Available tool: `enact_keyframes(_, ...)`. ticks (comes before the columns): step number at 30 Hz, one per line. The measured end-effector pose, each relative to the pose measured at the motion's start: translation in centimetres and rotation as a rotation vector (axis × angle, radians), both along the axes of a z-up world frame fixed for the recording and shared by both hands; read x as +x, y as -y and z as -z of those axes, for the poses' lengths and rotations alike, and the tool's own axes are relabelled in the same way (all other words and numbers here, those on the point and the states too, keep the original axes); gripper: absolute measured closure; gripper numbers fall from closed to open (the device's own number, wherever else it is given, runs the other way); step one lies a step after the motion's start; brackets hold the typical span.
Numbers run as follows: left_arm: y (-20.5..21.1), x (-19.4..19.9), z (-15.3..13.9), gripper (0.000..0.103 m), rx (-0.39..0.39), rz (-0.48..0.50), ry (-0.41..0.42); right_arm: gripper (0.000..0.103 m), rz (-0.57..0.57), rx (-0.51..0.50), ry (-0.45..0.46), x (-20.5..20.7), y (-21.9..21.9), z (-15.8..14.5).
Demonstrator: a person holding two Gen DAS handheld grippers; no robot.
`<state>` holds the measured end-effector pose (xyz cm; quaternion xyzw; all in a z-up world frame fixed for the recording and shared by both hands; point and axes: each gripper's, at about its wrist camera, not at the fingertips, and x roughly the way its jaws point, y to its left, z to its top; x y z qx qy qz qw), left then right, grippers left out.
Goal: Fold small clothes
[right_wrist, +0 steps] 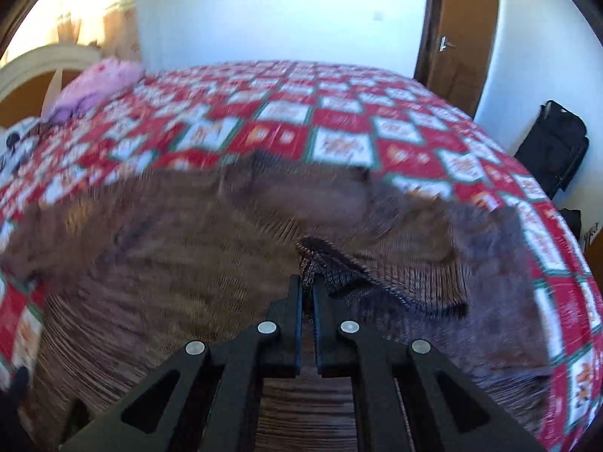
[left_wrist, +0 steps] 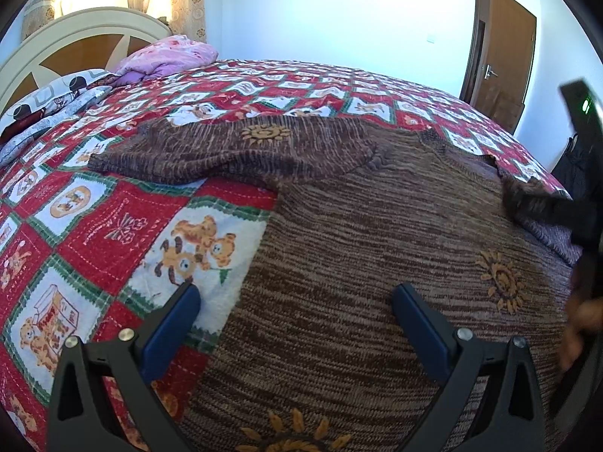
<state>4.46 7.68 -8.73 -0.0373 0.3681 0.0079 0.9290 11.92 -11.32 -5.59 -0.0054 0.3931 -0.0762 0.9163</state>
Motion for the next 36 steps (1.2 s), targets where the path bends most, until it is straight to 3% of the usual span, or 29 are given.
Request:
enact_keyframes(2,0.0,0.0,0.0,0.000,0.000,0.000,0.001,0.092,-0.010,0.025,-0.015,0.0,0.5,0.6)
enact_keyframes(3,0.0,0.0,0.0,0.000,0.000,0.000,0.001,0.072,-0.032,0.061,-0.012,0.0,0.7,0.4)
enact_keyframes(4,0.0,0.0,0.0,0.000,0.000,0.000,0.001,0.044,-0.072,0.124,-0.008,-0.3,1.1,0.1)
enact_keyframes(5,0.0,0.0,0.0,0.000,0.000,0.000,0.001,0.036,-0.117,0.198,-0.001,-0.7,1.5,-0.3)
enact_keyframes(6,0.0,0.0,0.0,0.000,0.000,0.000,0.001,0.034,-0.143,0.239,0.010,-1.0,1.6,-0.6)
enact_keyframes(9,0.0,0.0,0.0,0.000,-0.001,0.000,0.001,0.035,-0.209,0.332,0.078,-3.3,2.9,-2.2)
enact_keyframes(11,0.0,0.0,0.0,0.000,-0.001,0.000,0.001,0.043,-0.102,0.367,0.157,-4.3,5.1,-3.3)
enact_keyframes(14,0.0,0.0,0.0,0.000,-0.001,0.000,0.001,0.047,0.079,0.498,0.177,-4.6,10.0,-3.2)
enact_keyframes(16,0.0,0.0,0.0,0.000,-0.001,0.000,0.001,0.075,0.202,0.522,0.140,-4.3,13.1,-2.3)
enact_keyframes(18,0.0,0.0,0.0,0.000,-0.001,0.000,0.001,0.085,0.245,0.511,0.100,-3.7,14.7,-1.6)
enact_keyframes(22,0.0,0.0,0.0,0.000,-0.001,0.000,0.001,0.085,0.275,0.459,0.026,-1.5,14.8,-0.4)
enact_keyframes(25,0.0,-0.1,0.0,0.000,-0.002,0.000,0.001,0.085,0.226,0.515,-0.048,1.8,13.7,0.5)
enact_keyframes(29,0.0,-0.1,0.0,0.000,-0.003,0.000,0.001,0.085,0.053,0.735,0.043,4.9,12.8,-0.8)
enact_keyframes(30,0.0,-0.1,0.0,0.000,-0.002,0.000,0.002,0.082,0.031,0.772,0.083,5.0,12.8,-1.4)
enact_keyframes(31,0.0,-0.1,0.0,0.000,-0.002,0.000,0.002,0.069,0.021,0.773,0.107,4.8,12.7,-1.9)
enact_keyframes(33,0.0,0.0,0.0,0.000,-0.002,0.000,0.003,0.052,0.001,0.694,0.092,4.2,11.7,-2.2)
enact_keyframes(36,0.1,0.0,0.0,0.000,-0.002,0.000,0.003,0.052,-0.104,0.464,0.034,2.4,8.5,-1.9)
